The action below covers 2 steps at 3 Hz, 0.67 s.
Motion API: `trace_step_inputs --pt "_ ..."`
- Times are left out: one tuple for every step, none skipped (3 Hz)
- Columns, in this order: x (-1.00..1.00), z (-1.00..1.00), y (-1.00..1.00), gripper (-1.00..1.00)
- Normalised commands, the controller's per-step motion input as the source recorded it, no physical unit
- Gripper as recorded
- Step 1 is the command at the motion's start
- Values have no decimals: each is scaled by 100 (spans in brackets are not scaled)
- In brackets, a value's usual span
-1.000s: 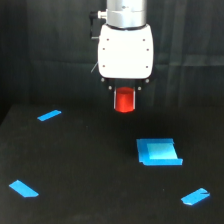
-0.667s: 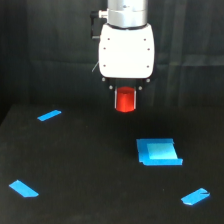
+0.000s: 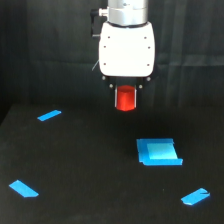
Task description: Pick up the red object from the table
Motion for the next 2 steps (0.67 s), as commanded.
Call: trace_step_inputs --pt "1 26 -1 -99" --pt "-4 13 -2 -99"
